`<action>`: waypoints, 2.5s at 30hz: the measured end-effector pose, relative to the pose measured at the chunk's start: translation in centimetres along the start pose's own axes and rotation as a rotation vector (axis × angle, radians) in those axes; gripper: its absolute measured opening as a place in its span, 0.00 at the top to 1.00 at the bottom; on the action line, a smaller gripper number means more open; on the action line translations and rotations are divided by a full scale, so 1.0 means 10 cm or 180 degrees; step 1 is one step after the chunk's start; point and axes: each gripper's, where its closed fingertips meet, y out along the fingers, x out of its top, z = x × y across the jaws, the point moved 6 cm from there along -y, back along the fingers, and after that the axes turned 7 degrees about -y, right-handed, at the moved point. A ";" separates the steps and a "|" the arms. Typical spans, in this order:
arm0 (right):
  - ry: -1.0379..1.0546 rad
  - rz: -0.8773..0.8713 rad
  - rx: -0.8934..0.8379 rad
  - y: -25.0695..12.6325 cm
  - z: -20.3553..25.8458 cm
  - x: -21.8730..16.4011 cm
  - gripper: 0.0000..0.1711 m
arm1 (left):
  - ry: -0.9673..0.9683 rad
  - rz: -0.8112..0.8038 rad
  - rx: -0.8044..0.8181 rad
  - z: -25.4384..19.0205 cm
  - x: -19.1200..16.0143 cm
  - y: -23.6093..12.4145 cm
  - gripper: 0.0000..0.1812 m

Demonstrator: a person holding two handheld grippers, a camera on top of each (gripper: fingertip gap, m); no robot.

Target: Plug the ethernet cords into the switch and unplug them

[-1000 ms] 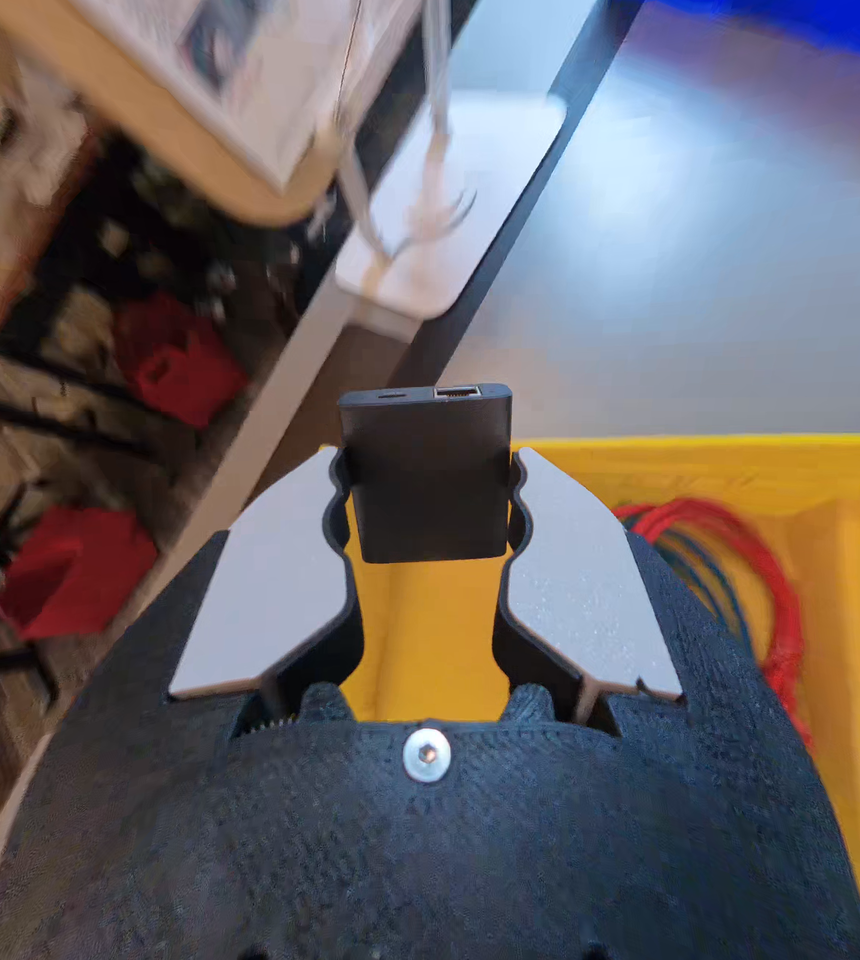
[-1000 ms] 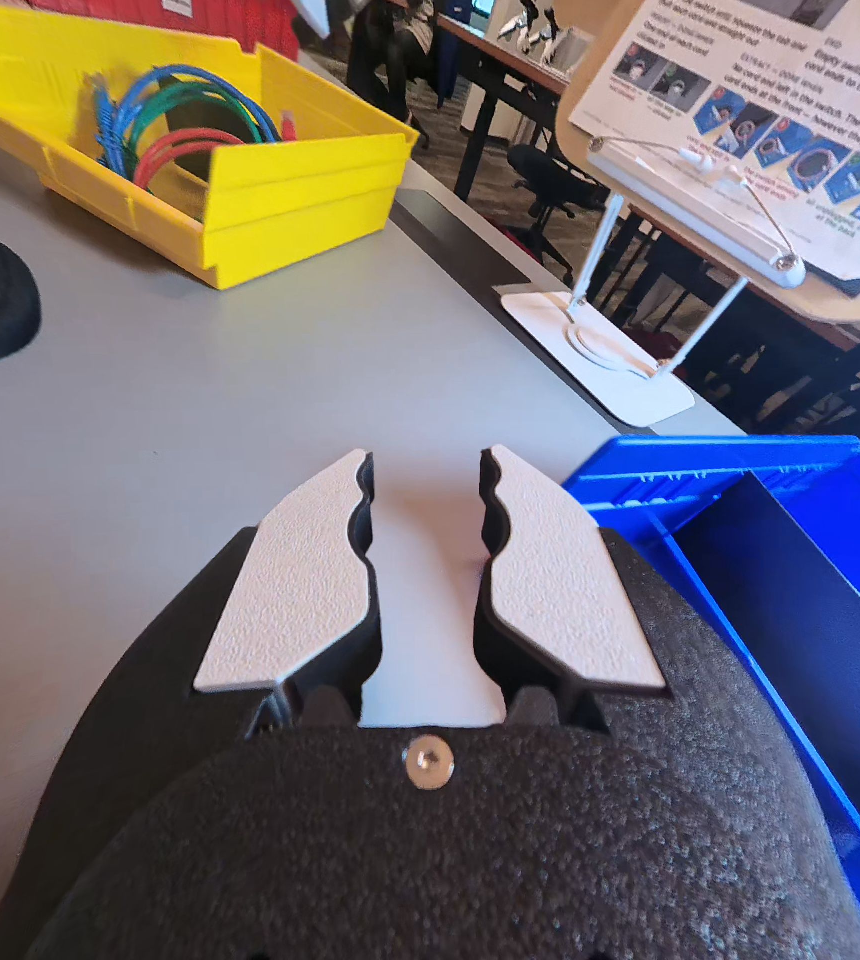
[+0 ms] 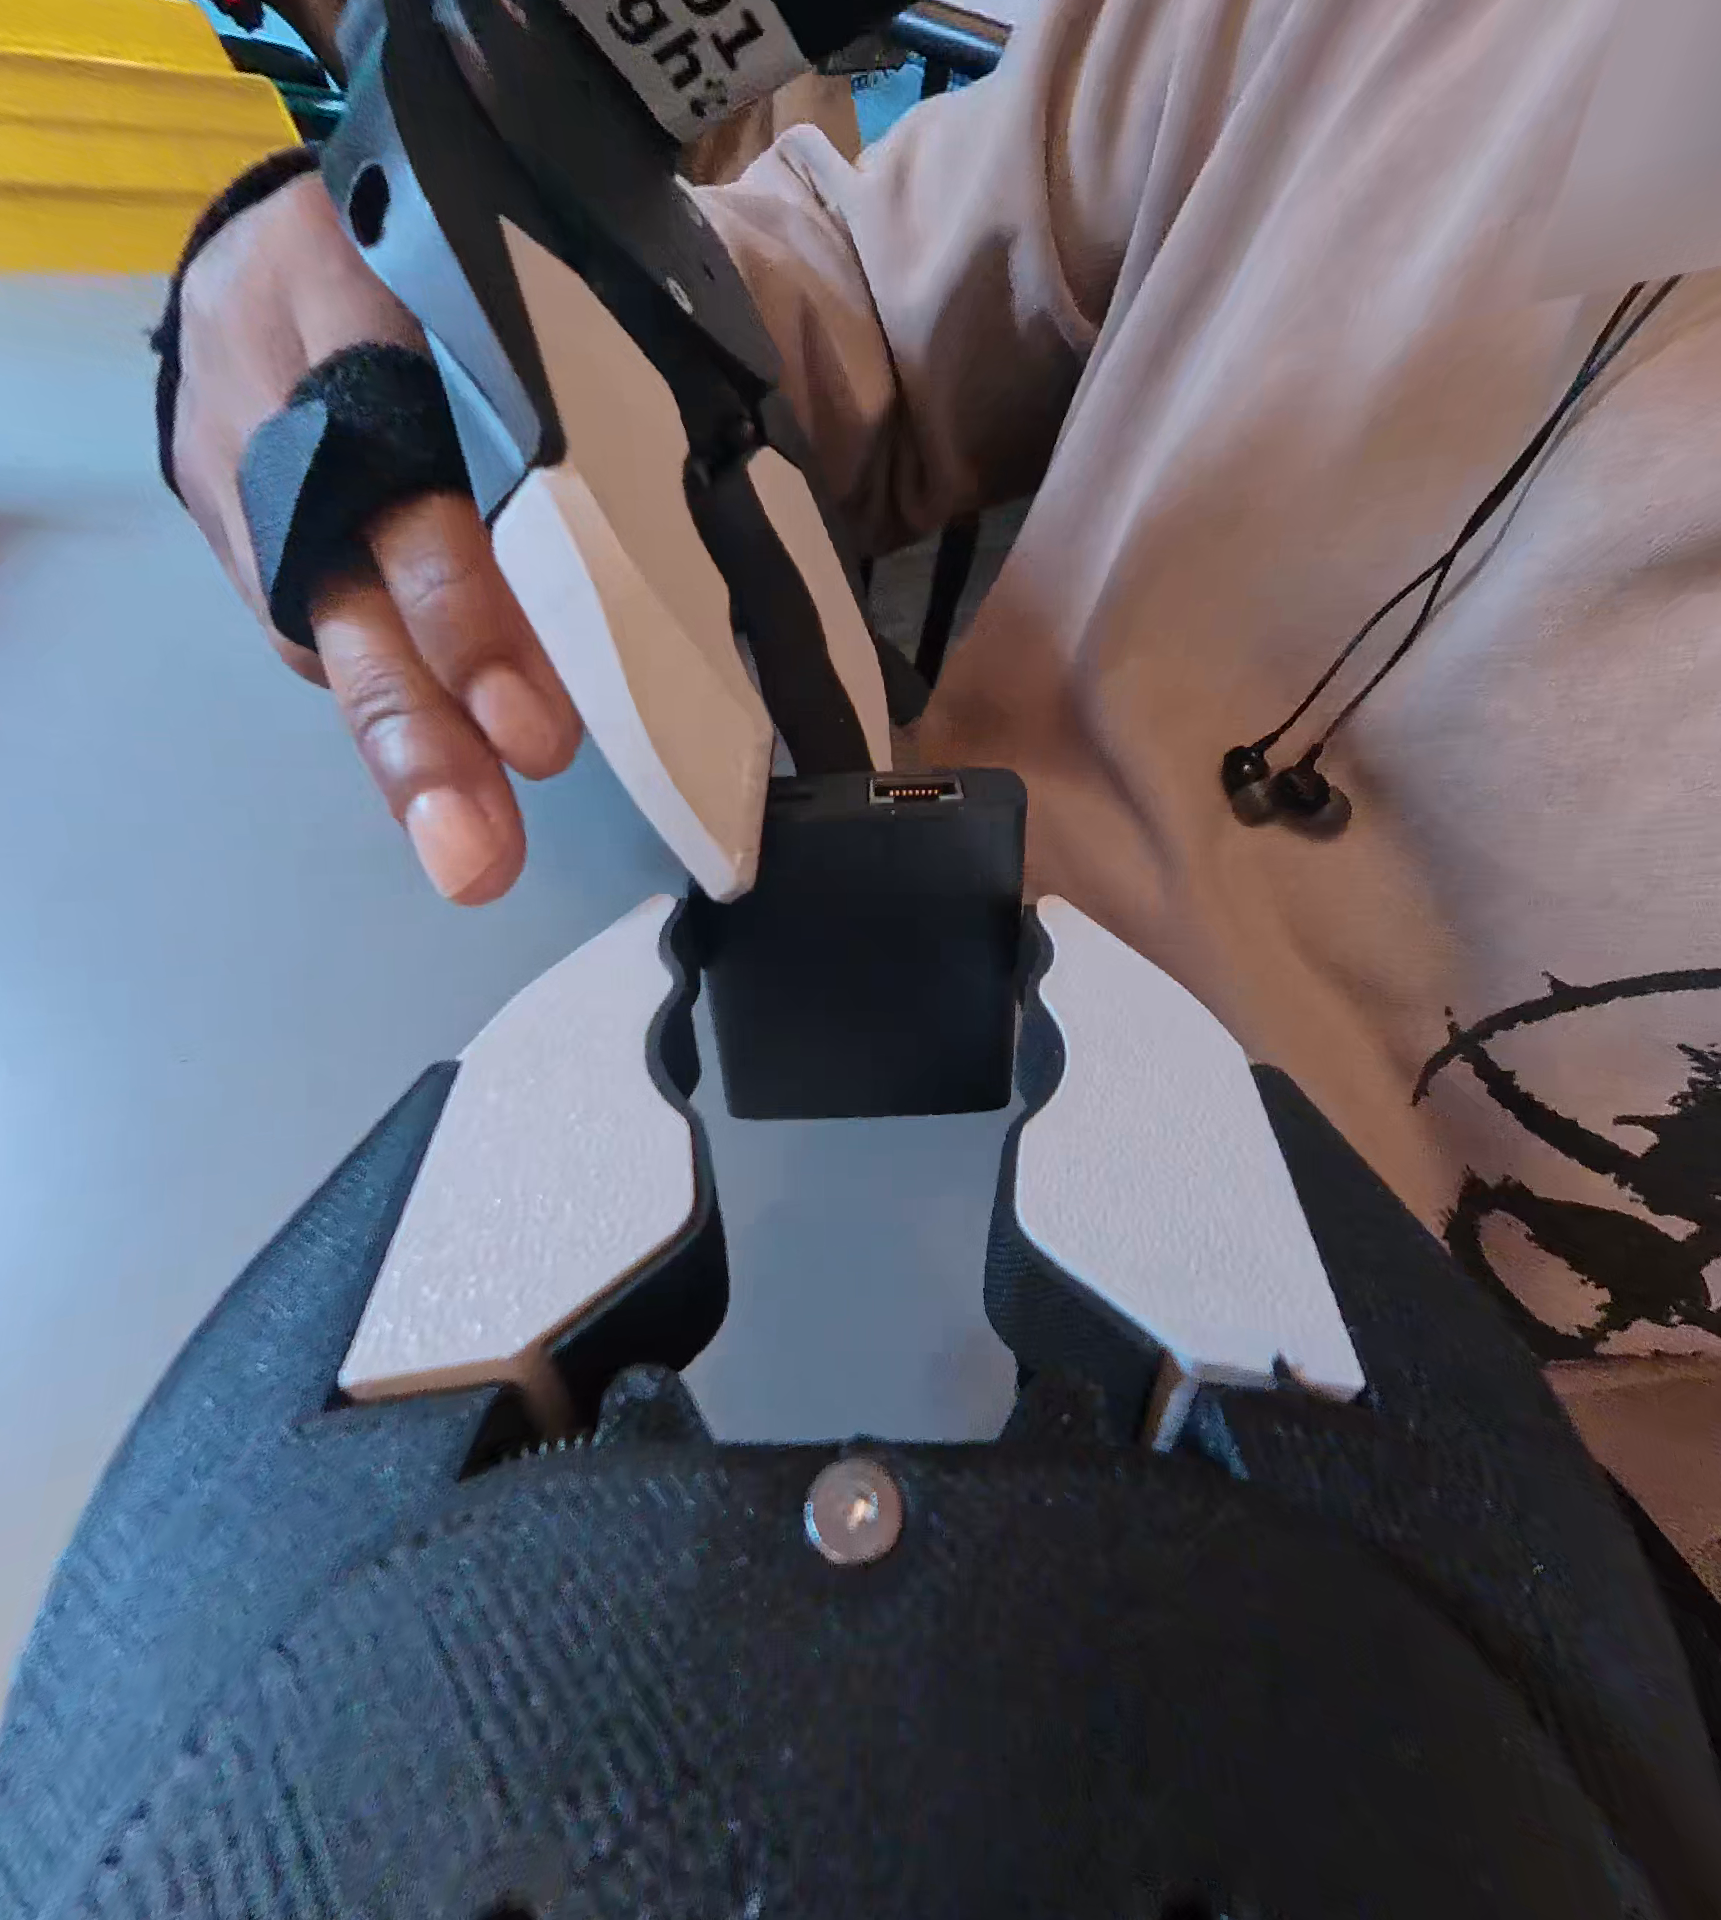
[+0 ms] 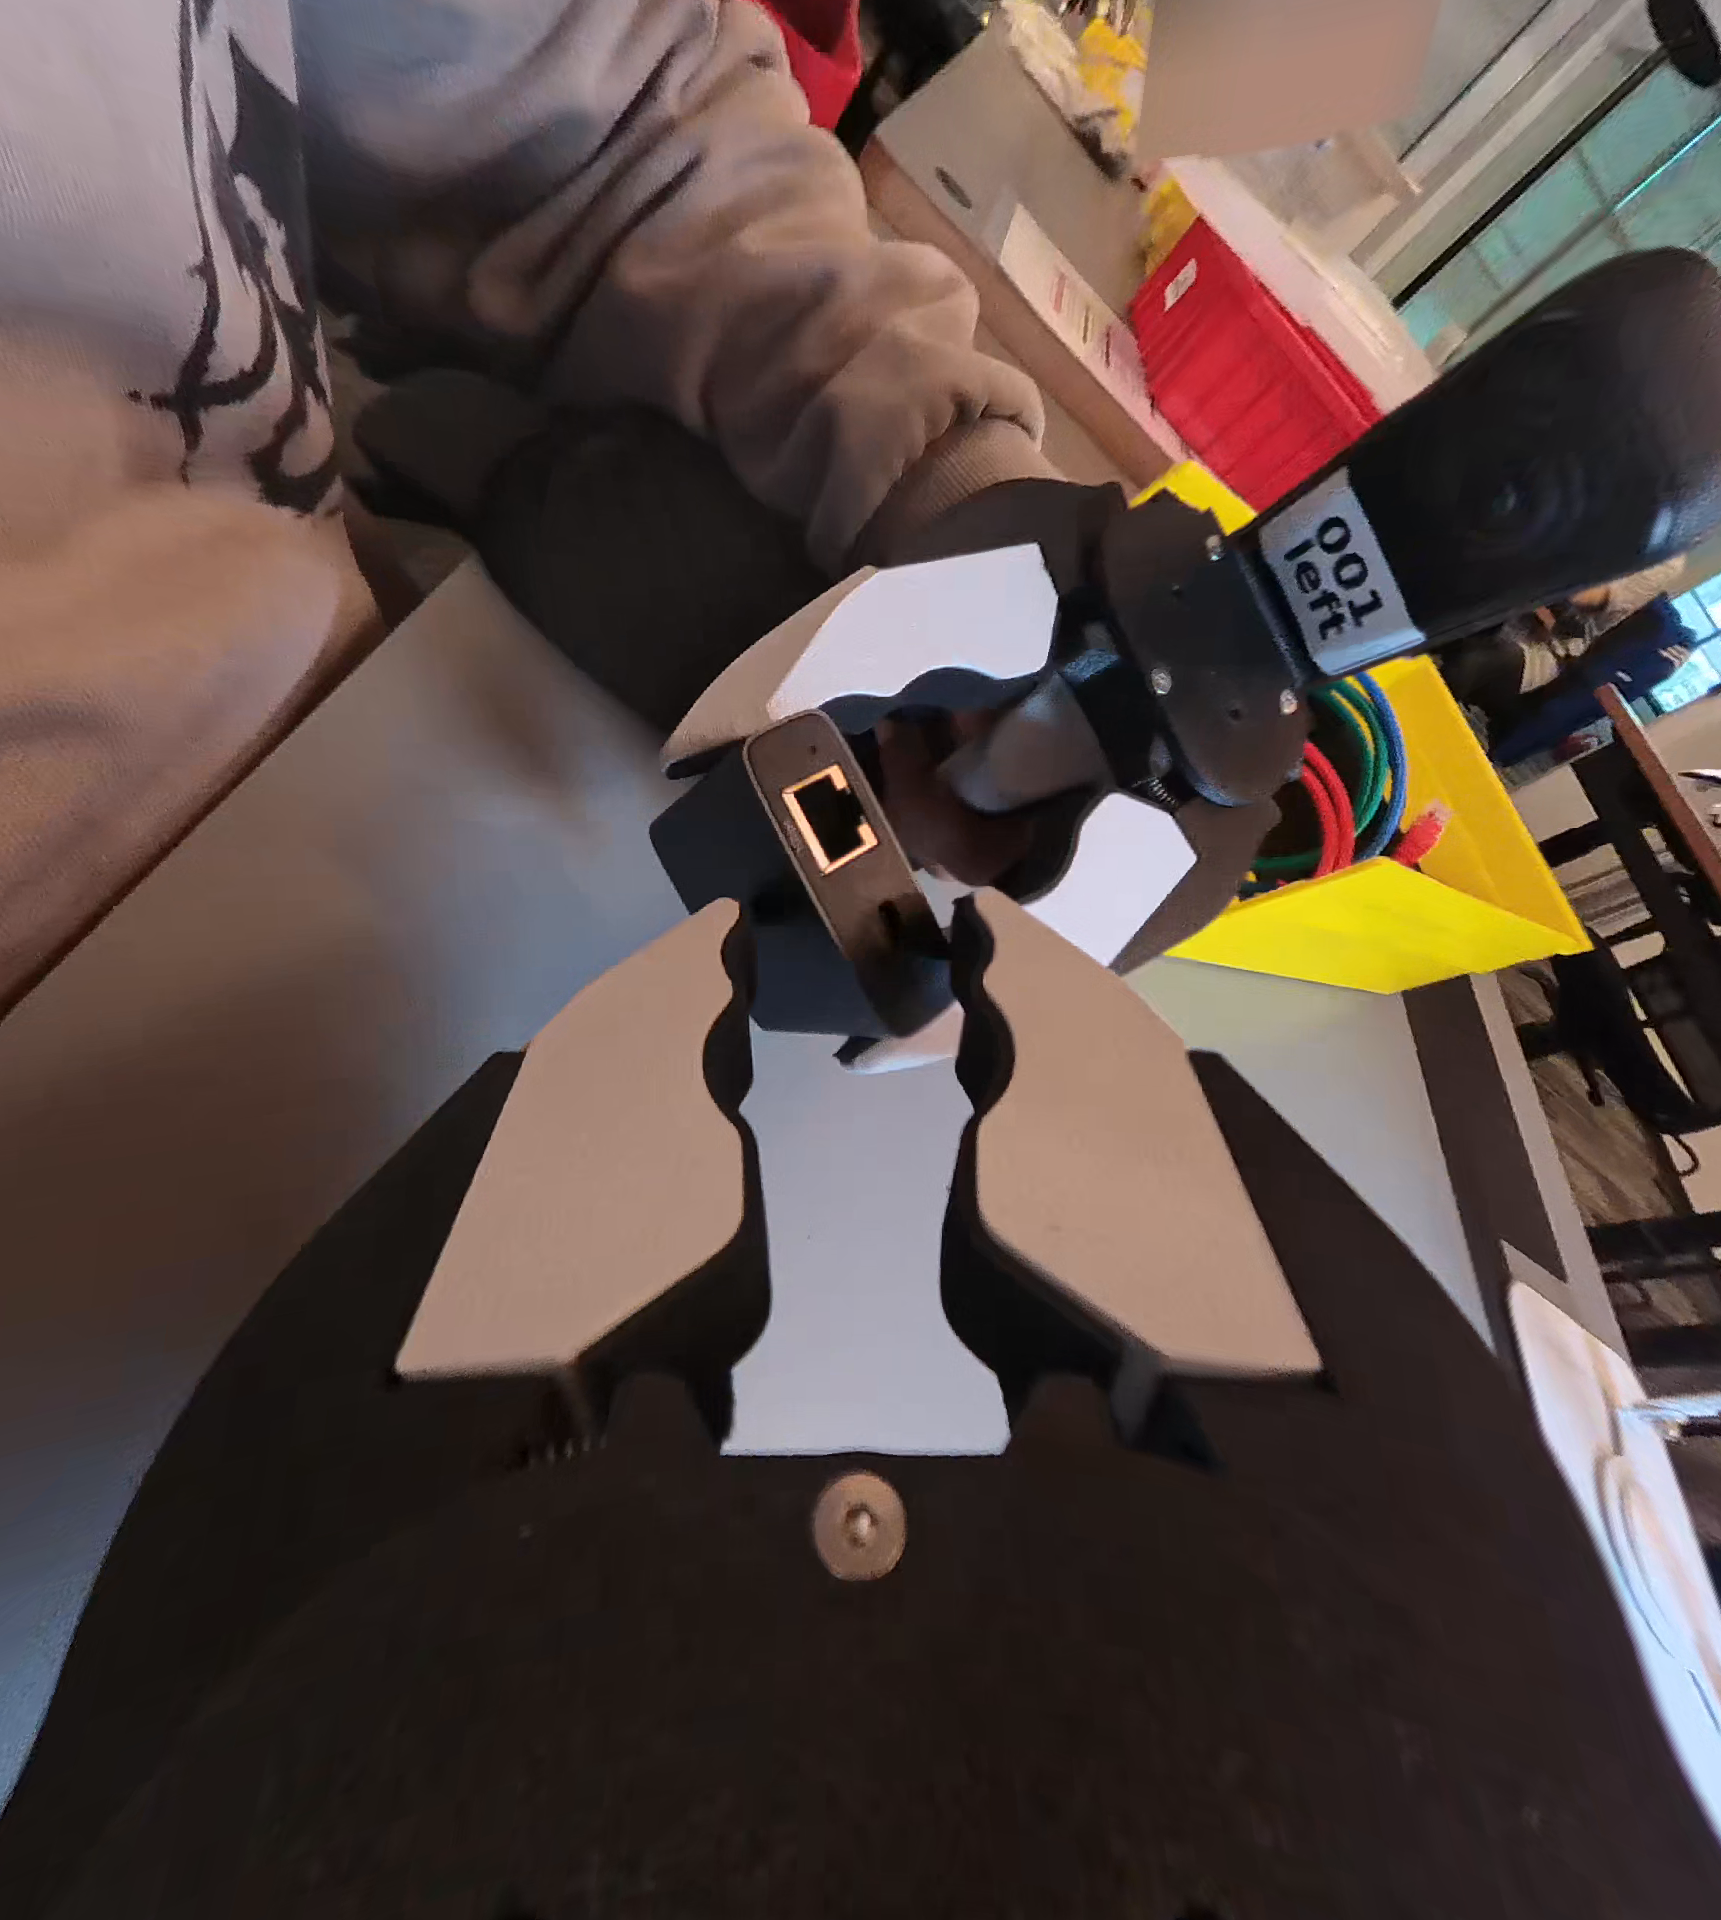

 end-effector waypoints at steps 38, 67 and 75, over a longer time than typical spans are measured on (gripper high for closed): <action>0.0605 0.0320 -0.0623 -0.23 -0.23 -0.31 0.88 | 0.0815 -0.0328 0.2029 0.22 0.18 -0.22 0.82; 0.0366 0.0842 -0.0607 -0.08 -0.15 -0.39 0.88 | 0.1202 0.0127 0.2265 0.22 0.09 -0.13 0.88; 0.0707 0.0231 -0.0638 -0.18 -0.22 -0.23 0.88 | 0.1372 -0.0274 0.2104 0.07 0.23 -0.17 0.88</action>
